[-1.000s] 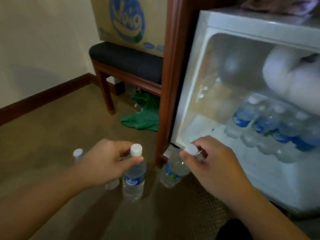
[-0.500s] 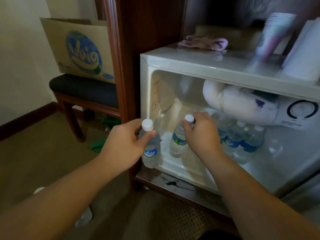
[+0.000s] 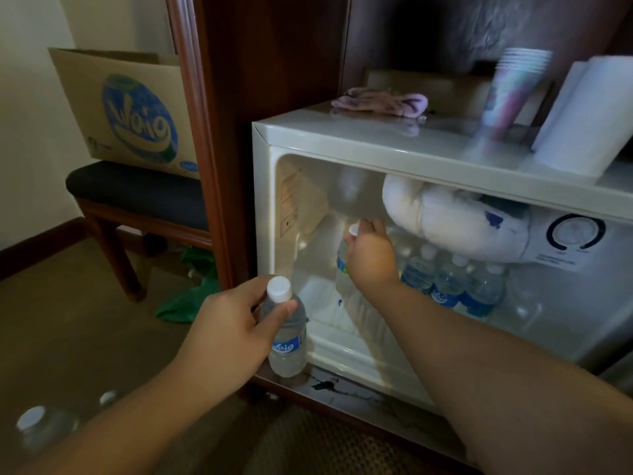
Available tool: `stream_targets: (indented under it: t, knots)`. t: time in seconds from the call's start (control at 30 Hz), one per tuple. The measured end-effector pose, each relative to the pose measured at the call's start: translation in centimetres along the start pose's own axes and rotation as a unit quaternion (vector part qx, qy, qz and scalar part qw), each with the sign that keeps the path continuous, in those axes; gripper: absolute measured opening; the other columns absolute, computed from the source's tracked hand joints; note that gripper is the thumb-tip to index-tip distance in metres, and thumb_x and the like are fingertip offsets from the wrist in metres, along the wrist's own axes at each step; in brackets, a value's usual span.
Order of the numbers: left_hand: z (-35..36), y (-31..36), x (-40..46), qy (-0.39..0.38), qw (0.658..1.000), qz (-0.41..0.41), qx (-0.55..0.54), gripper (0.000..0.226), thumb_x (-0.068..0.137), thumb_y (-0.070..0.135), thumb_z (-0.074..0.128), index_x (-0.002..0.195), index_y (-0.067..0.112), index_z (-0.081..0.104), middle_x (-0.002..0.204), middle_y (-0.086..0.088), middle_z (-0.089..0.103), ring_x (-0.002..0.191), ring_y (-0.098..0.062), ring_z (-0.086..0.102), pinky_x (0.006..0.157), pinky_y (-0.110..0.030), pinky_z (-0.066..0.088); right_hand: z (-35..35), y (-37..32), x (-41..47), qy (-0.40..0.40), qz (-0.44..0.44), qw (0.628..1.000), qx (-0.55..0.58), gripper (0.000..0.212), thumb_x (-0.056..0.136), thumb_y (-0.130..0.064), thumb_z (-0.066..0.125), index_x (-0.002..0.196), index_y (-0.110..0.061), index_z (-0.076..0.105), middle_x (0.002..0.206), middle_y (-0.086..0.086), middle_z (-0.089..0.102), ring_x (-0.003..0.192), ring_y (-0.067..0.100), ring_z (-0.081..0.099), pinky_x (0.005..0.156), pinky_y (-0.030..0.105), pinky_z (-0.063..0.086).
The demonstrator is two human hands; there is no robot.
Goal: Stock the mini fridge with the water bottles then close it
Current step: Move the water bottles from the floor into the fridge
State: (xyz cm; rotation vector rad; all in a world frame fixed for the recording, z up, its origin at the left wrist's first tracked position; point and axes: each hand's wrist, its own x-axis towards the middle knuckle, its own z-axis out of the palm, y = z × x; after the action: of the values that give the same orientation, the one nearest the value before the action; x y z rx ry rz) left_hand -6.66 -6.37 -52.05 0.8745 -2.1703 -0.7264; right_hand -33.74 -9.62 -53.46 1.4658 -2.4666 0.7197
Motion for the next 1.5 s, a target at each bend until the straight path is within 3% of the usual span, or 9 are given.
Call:
stream_targets:
  t: [0.07, 0.17, 0.23, 0.33, 0.53, 0.63, 0.87, 1.13, 1.5]
  knots:
    - [0.0, -0.1, -0.1, -0.004, 1.000, -0.002, 0.006, 0.026, 0.096, 0.047, 0.060, 0.121, 0.042, 0.066, 0.092, 0.014, 0.074, 0.083, -0.007, 0.071, 0.071, -0.030, 0.059, -0.9, -0.2, 0.6, -0.023, -0.020, 0.994, -0.103, 0.036, 0.099, -0.011, 0.042, 0.132, -0.018, 0.056, 0.127, 0.008, 0.056, 0.120, 0.027, 0.049, 0.103, 0.031, 0.037]
    - [-0.1, -0.1, -0.1, -0.009, 1.000, -0.005, 0.002, 0.025, 0.096, 0.042, 0.063, 0.120, 0.042, 0.067, 0.095, 0.021, 0.073, 0.086, -0.001, 0.070, 0.072, -0.019, 0.055, 0.0, 0.7, 3.0, -0.065, -0.050, 0.983, -0.166, 0.037, 0.101, -0.014, 0.041, 0.134, -0.016, 0.058, 0.132, 0.005, 0.056, 0.124, 0.027, 0.047, 0.109, 0.033, 0.032]
    - [-0.2, -0.1, -0.2, -0.010, 1.000, -0.007, -0.009, 0.027, 0.096, 0.041, 0.064, 0.123, 0.041, 0.066, 0.099, 0.025, 0.072, 0.090, 0.003, 0.069, 0.073, -0.013, 0.054, 0.5, 0.9, 4.1, -0.102, -0.030, 0.983, -0.147, 0.035, 0.100, -0.019, 0.044, 0.131, -0.017, 0.061, 0.131, 0.006, 0.057, 0.124, 0.028, 0.048, 0.109, 0.035, 0.032]
    - [-0.3, -0.3, -0.5, -0.006, 1.000, -0.007, -0.015, 0.027, 0.095, 0.043, 0.062, 0.122, 0.045, 0.065, 0.102, 0.027, 0.071, 0.093, 0.003, 0.068, 0.074, -0.013, 0.054, 0.9, 1.6, 5.0, -0.084, -0.026, 0.985, -0.149, 0.029, 0.101, -0.028, 0.048, 0.123, -0.018, 0.064, 0.125, 0.005, 0.062, 0.124, 0.027, 0.049, 0.105, 0.037, 0.035]
    - [0.0, -0.7, -1.2, -0.017, 1.000, -0.020, -0.017, 0.022, 0.096, 0.039, 0.065, 0.114, 0.051, 0.062, 0.096, 0.029, 0.070, 0.084, 0.005, 0.067, 0.067, -0.009, 0.049, 0.8, 2.8, 5.5, -0.076, 0.007, 0.981, -0.178, 0.034, 0.099, -0.031, 0.056, 0.130, -0.020, 0.064, 0.131, 0.004, 0.059, 0.131, 0.026, 0.049, 0.103, 0.034, 0.038]
    - [0.0, -1.2, -1.4, -0.024, 0.999, -0.025, -0.004, 0.018, 0.096, 0.041, 0.064, 0.112, 0.049, 0.065, 0.091, 0.022, 0.072, 0.083, 0.000, 0.068, 0.066, -0.017, 0.053, 0.6, 3.1, 5.5, -0.085, 0.015, 0.978, -0.190, 0.036, 0.096, -0.028, 0.058, 0.131, -0.019, 0.062, 0.134, 0.006, 0.058, 0.133, 0.027, 0.048, 0.104, 0.035, 0.039]
    - [0.0, -2.1, -1.6, -0.022, 0.999, -0.042, -0.014, 0.025, 0.095, 0.047, 0.064, 0.119, 0.051, 0.064, 0.097, 0.015, 0.075, 0.092, -0.010, 0.072, 0.081, -0.039, 0.061, 0.2, 3.7, 5.2, -0.081, 0.014, 0.978, -0.191, 0.030, 0.099, -0.017, 0.056, 0.129, -0.013, 0.061, 0.132, 0.011, 0.056, 0.129, 0.032, 0.051, 0.099, 0.038, 0.043]
    - [0.1, -2.4, -1.5, -0.035, 0.997, -0.064, -0.023, 0.020, 0.094, 0.049, 0.063, 0.112, 0.058, 0.061, 0.101, 0.016, 0.074, 0.095, -0.008, 0.071, 0.085, -0.040, 0.061, -0.3, 3.6, 5.5, -0.108, 0.020, 0.979, -0.171, 0.032, 0.104, -0.023, 0.047, 0.132, -0.016, 0.059, 0.131, 0.010, 0.056, 0.126, 0.032, 0.053, 0.092, 0.036, 0.042]
    - [0.8, -2.0, -0.8, -0.042, 0.996, -0.074, -0.029, 0.023, 0.096, 0.040, 0.064, 0.113, 0.055, 0.060, 0.100, 0.031, 0.070, 0.100, 0.016, 0.062, 0.071, 0.000, 0.046, 0.2, 3.3, 5.4, -0.115, 0.004, 0.978, -0.176, 0.033, 0.105, -0.030, 0.043, 0.132, -0.017, 0.056, 0.129, 0.013, 0.056, 0.127, 0.033, 0.049, 0.093, 0.039, 0.040]
